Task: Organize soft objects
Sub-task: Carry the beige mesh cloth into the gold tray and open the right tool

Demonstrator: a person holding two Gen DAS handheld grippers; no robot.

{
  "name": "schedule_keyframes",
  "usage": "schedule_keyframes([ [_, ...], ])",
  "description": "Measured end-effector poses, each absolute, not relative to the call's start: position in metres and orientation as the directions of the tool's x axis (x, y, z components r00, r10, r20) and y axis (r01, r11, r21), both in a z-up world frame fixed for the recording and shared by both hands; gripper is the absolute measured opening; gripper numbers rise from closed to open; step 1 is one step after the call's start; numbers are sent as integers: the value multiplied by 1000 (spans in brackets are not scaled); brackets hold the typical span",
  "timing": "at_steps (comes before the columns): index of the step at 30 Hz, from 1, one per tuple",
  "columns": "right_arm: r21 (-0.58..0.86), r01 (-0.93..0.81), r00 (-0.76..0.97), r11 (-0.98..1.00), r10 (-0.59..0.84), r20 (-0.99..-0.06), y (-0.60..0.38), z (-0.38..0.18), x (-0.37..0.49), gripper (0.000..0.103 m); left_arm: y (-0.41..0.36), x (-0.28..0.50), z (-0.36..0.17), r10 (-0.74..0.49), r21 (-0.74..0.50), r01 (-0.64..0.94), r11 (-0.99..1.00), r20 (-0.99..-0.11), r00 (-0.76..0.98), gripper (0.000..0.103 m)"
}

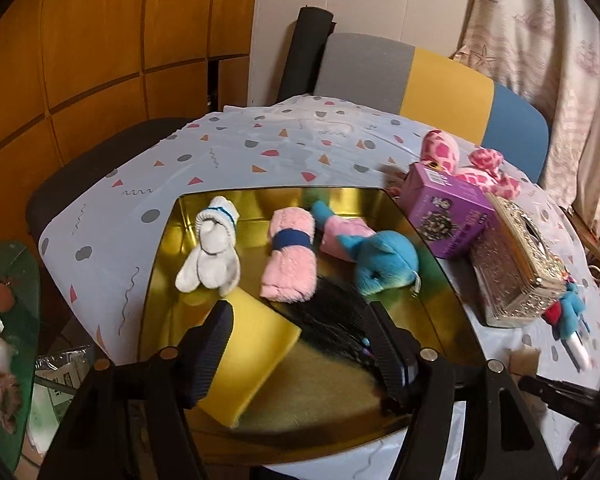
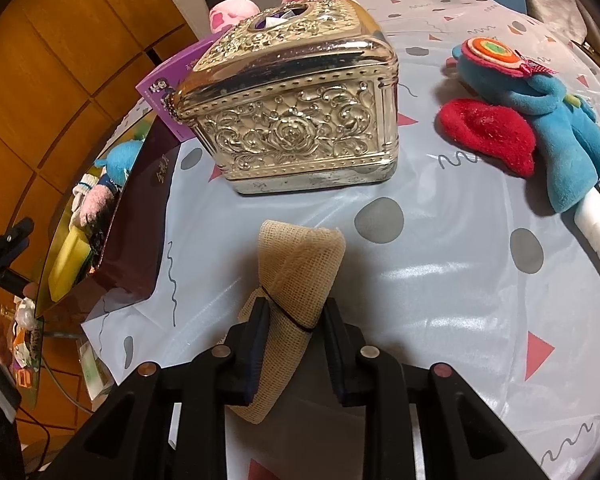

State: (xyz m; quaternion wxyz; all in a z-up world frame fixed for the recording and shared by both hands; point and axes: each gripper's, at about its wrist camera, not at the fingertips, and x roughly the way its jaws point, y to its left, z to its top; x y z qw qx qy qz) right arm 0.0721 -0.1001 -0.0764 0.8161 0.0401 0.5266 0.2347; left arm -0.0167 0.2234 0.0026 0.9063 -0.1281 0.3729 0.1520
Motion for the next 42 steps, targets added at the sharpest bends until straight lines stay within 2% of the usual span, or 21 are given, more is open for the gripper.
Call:
schedule_keyframes([
  [10,326,-359,371,874,455,-810,-96,-51,69,18,212,-26,2,166,-123,-356,926,-715,679,70],
  [18,294,-432,414,853,477,-775,-85,-15,68,18,217,-34,-4,152,-146,-364,920,-723,674,70],
  [24,312,-555,395,771,574,-717,-52,28,67,18,236,-45,-1,176,-171,-413,895,-715,677,70],
  [28,351,-668,311,656,674,-670,-6,46,65,18,253,-56,0,201,-188,-458,869,-711,674,70],
  [33,396,-748,180,532,738,-651,62,34,63,18,270,-70,-2,237,-182,-502,845,-715,658,70],
  [37,418,-754,86,506,707,-702,108,-5,62,18,277,-77,-4,248,-184,-520,834,-717,652,70],
  [42,393,-731,89,557,649,-755,132,-41,60,23,280,-79,-10,246,-183,-527,830,-727,641,70],
])
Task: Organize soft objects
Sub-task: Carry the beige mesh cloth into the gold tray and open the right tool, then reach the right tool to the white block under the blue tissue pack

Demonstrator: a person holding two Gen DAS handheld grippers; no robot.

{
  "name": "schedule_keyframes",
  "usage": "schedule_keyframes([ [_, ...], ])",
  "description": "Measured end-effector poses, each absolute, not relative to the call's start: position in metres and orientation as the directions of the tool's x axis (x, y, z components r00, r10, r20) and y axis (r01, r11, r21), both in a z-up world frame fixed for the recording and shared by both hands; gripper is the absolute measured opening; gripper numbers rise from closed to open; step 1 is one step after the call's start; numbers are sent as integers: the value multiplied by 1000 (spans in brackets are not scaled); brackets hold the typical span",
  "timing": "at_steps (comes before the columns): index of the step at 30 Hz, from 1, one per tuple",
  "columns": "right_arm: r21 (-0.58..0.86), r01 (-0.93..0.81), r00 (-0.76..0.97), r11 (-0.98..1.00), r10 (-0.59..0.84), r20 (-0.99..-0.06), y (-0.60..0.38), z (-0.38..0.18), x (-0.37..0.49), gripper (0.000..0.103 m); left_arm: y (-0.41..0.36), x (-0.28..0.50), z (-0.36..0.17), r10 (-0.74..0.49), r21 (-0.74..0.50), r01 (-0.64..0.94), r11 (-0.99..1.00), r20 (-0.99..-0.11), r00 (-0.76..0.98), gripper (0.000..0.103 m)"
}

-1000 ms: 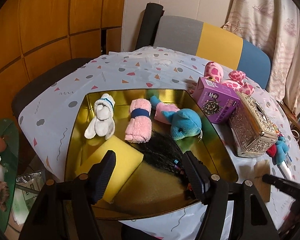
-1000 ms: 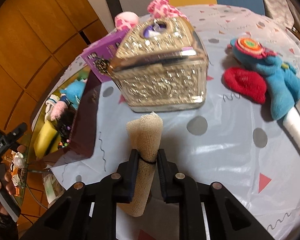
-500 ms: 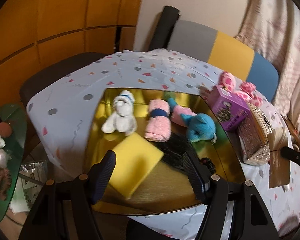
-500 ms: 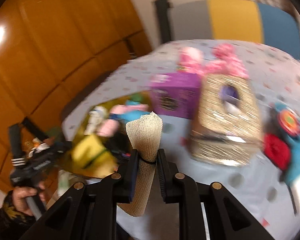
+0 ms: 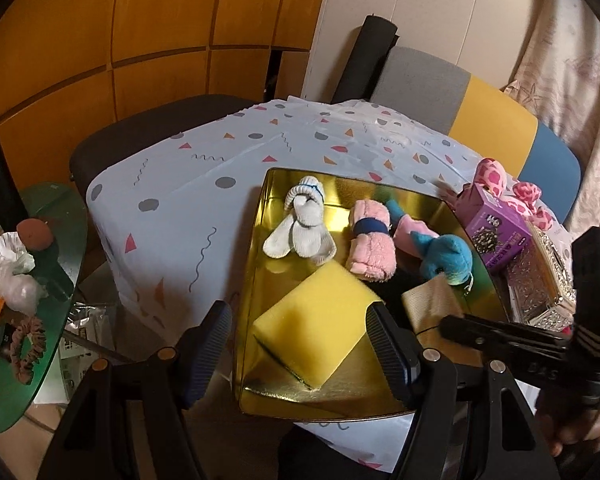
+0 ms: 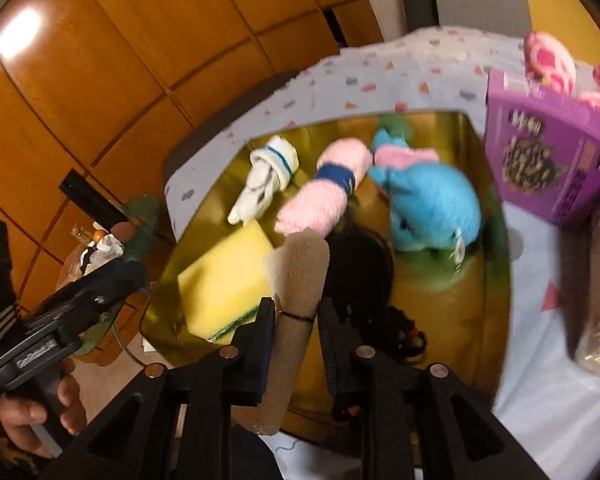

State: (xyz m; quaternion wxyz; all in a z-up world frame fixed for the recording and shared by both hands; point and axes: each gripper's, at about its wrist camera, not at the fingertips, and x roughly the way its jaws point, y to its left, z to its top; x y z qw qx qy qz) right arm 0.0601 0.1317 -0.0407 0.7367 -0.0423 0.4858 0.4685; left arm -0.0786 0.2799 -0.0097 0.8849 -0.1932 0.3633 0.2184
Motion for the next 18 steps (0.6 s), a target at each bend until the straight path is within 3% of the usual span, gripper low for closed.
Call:
schedule_keyframes([
  [7,402,-692,109,599,637,-763,113,-39,65,34,272,-75,-9,231,-184,-506,842,-725,648,70],
  [18,335,-652,266,680,619,-739,44,-6,55,34,229,-63,6,180,-145,-386,911,-702,689,70],
])
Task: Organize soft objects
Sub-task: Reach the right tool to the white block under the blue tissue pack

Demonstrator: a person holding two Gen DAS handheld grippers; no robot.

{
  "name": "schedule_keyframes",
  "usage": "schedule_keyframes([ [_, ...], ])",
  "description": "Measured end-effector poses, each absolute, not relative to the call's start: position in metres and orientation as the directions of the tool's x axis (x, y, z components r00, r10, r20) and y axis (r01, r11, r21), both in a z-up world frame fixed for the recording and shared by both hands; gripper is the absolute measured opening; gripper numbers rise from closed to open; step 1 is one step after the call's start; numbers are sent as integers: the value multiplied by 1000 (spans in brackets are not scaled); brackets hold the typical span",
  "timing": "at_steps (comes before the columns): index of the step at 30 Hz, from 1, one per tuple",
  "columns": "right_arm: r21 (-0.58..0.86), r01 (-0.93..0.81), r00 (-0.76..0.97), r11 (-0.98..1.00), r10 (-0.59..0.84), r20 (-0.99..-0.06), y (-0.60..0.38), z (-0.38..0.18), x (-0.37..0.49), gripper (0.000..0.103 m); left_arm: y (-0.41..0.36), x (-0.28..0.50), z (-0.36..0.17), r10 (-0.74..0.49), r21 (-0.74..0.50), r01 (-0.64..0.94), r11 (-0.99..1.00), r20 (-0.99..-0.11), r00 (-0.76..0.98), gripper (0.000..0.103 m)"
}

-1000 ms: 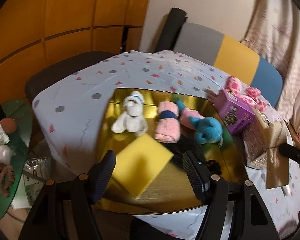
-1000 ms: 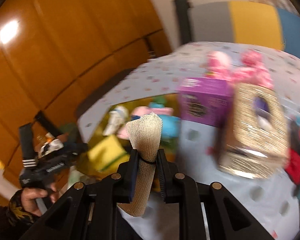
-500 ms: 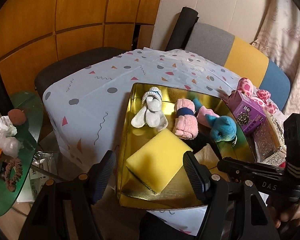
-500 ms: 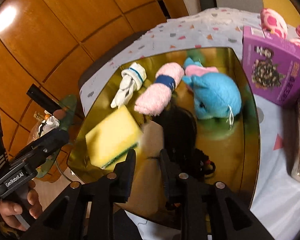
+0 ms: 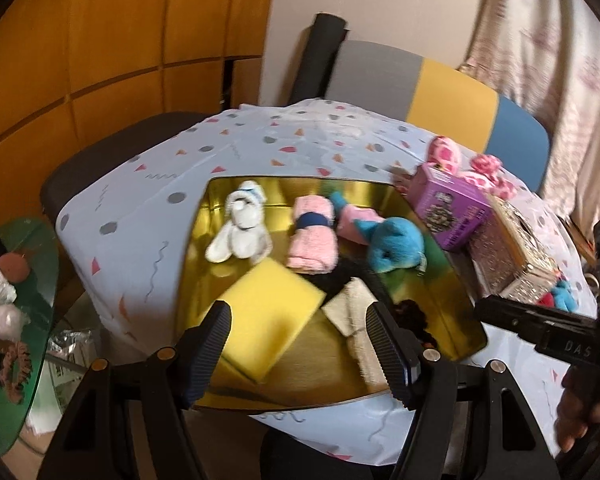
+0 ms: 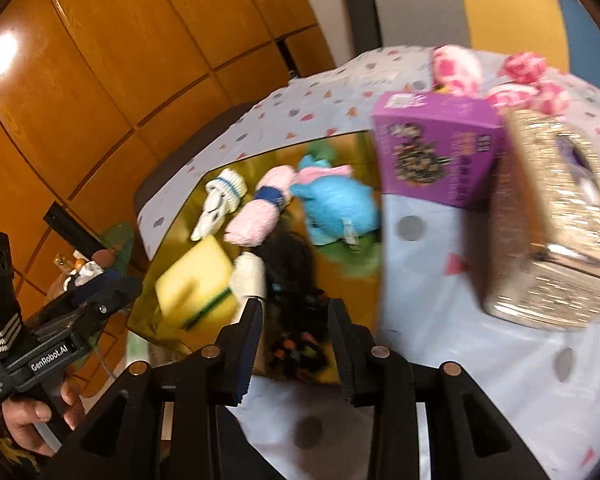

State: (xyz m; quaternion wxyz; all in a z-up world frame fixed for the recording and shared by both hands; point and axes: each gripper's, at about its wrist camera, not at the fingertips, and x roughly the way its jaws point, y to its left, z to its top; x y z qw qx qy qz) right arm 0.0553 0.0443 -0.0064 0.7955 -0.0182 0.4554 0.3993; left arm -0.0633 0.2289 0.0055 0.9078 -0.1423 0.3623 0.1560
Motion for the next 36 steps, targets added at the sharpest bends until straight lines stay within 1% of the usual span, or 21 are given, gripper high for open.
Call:
schedule_keyframes([
  [4,307,-618,333,724,595,-731,9,3,56,34,210,-57,7,149,-124,-327,937,-704,694,71],
  [8,308,-544,407,780,567,-716,-35,9,66,34,188,-51,9,118,-108,-272,956,-709,695,71],
  [17,307,-309,558,900,433,-707,-145,16,89,34,141,-38,8,52,-70,-146,987,-720,692,71],
  [23,295,-138,631,946,313,-709,-220,15,97,34,115,-27,12,13,-38,-58,998,-718,696,71],
  [29,274,86,695,958,139,-706,-295,7,105,34,92,-14,12,-14,-7,13,1000,-727,686,71],
  [30,287,143,702,947,108,-704,-310,4,106,34,88,-12,12,-21,-4,26,1000,-729,685,71],
  [33,374,245,717,895,92,-691,-340,1,106,34,74,-4,13,-43,-2,61,998,-732,680,71],
  [36,415,268,729,869,99,-678,-349,1,101,34,52,3,16,-85,-1,122,993,-728,680,71],
])
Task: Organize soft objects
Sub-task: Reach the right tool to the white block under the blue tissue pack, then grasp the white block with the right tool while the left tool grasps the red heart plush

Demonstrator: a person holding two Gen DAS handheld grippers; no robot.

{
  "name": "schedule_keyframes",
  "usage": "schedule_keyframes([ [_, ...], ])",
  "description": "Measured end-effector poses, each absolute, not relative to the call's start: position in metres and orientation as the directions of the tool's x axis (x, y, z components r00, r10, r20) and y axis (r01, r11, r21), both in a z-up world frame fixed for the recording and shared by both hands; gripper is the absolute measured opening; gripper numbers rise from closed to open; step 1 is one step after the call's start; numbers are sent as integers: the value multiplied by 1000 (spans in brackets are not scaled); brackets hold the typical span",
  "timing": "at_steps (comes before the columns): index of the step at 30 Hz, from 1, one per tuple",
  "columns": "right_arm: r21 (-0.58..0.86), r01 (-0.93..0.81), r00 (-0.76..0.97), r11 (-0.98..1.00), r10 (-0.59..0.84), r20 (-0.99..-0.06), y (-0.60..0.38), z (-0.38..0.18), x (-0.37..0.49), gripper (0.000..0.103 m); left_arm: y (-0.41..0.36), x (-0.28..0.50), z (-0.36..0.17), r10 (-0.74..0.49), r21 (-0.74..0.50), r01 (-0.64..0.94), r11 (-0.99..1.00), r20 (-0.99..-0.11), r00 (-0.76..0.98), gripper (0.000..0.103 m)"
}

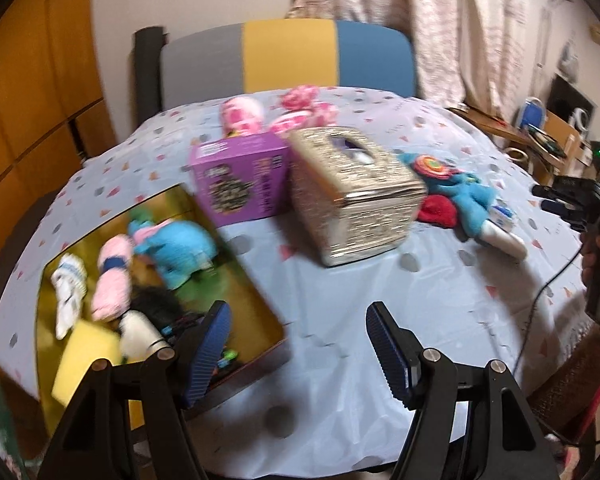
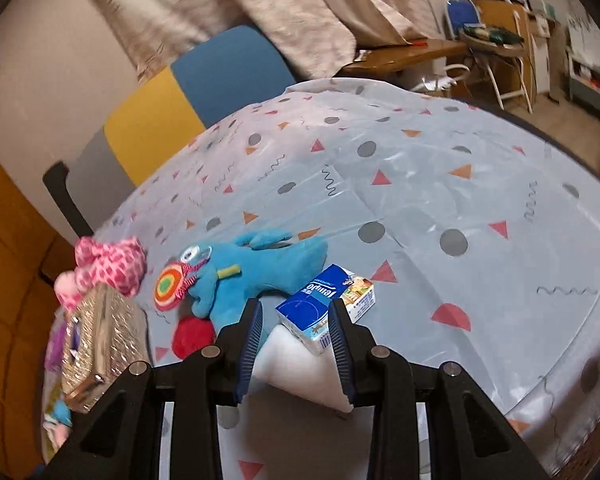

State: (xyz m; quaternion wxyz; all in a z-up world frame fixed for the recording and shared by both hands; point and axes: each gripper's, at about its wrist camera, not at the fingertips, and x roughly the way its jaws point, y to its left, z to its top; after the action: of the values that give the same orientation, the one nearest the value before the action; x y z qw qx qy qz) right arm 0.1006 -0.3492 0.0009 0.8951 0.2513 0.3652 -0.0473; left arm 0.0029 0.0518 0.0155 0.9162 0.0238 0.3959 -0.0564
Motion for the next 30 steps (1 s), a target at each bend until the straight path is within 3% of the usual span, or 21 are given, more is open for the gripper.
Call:
schedule_keyframes([
  [15,520,284,736,806,164,-657,-360,-5,98,35,-59,50,6,-267,-47,367,929,-772,577,70],
  [18,541,283,738,792,181,-650,-362,-6,98,36,-80,64,5,-300,-62,407,912,-776,555,63],
  [23,567,275,743,776,203,-638,-364,-6,97,36,-118,99,2,-313,-61,439,896,-788,530,43],
  [30,611,262,743,747,248,-622,-367,-9,97,37,-166,153,-14,-256,1,442,897,-814,521,42],
])
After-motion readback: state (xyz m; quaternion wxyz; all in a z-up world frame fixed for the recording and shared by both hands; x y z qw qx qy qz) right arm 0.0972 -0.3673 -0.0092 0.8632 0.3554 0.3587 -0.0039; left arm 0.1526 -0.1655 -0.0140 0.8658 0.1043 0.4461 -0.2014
